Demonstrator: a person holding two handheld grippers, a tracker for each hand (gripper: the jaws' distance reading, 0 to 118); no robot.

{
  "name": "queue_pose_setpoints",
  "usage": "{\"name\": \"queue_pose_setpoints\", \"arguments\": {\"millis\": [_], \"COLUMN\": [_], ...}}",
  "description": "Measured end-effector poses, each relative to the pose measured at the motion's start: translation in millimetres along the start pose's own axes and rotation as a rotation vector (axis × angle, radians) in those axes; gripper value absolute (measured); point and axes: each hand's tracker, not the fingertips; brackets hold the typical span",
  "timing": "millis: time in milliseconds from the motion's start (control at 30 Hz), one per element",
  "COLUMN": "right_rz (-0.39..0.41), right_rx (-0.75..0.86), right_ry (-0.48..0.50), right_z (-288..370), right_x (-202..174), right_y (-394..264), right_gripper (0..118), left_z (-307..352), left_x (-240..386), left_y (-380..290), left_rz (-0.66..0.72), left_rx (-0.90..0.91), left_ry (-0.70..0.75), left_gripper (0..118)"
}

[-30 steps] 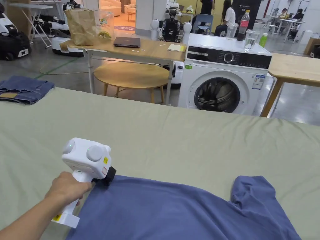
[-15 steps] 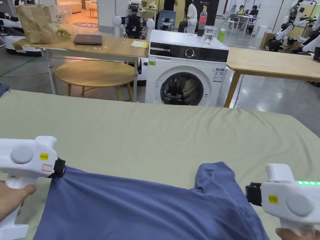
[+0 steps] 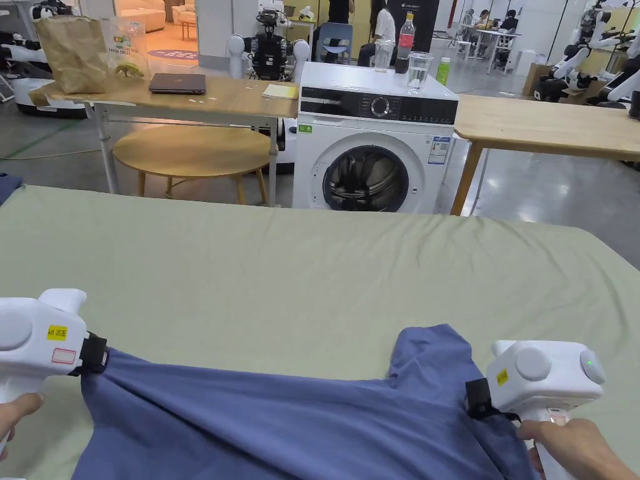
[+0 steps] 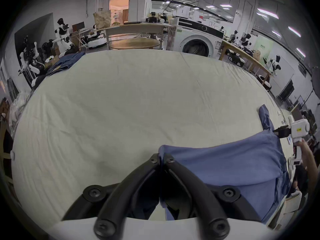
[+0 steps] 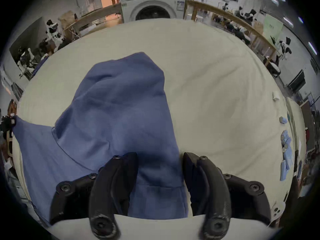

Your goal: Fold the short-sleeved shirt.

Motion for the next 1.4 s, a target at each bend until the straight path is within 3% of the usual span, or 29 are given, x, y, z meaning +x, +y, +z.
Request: {"name": "queue_pose_setpoints", "arguments": {"millis": [67,100,133,267,400,467,733,900,1167,1400], "right_rz": [0.014,0.031,0.043,0.054,-0.026,-0.03,0.034,0.028,0.042,0.038], "right_rx": [0.001,0.01,0.014,0.06,0.249,0.319,0.544,0.664,0.814,0.896], "right_ry": [-0.007,-0.008,-0.017,-0.007,0.006,0.003,-0.033,-0.049,-0.085,-0.152], "right_z": [-2.0,1.6,3.7,23.3,69.5,92.8,227.8,300.0,370.5,404.7], "right_x": [-1.3,-2.6,-3.6,5.2,15.4,16.7,3.8,6.2,-1.0,-8.8], "right_y": [-2.4,-2.2,-1.3,-2.7,-3.6,-2.8,-12.9,-16.5,-7.6,40.5], "right_gripper": [43,13,0,0,0,0,0,0,0,0], "left_z": [-0.4,-0.9,-0.8,8.7,33.3,50.7,148.7,211.2,275.9,315.4], "left_x": [2.1,2.9,4.0,8.6,10.6,13.0,30.1,39.2,44.6,50.1], "left_y": [-3.1,-3.8,-4.7,-7.4,-5.4,-2.0,14.7,27.4,65.1,116.4], "left_rz": [-0.001,-0.002,-0.002,0.012,0.007,0.01,-0.018,-0.051,-0.067,-0.08], "left_rx": [-0.004,-0.005,-0.005,0.01,0.048,0.078,0.236,0.326,0.438,0.55], "left_ry": [0.002,0.004,0.005,-0.002,-0.01,-0.017,-0.03,0.0,0.01,0.04], "left_gripper": [0,0,0,0,0,0,0,0,0,0]}}
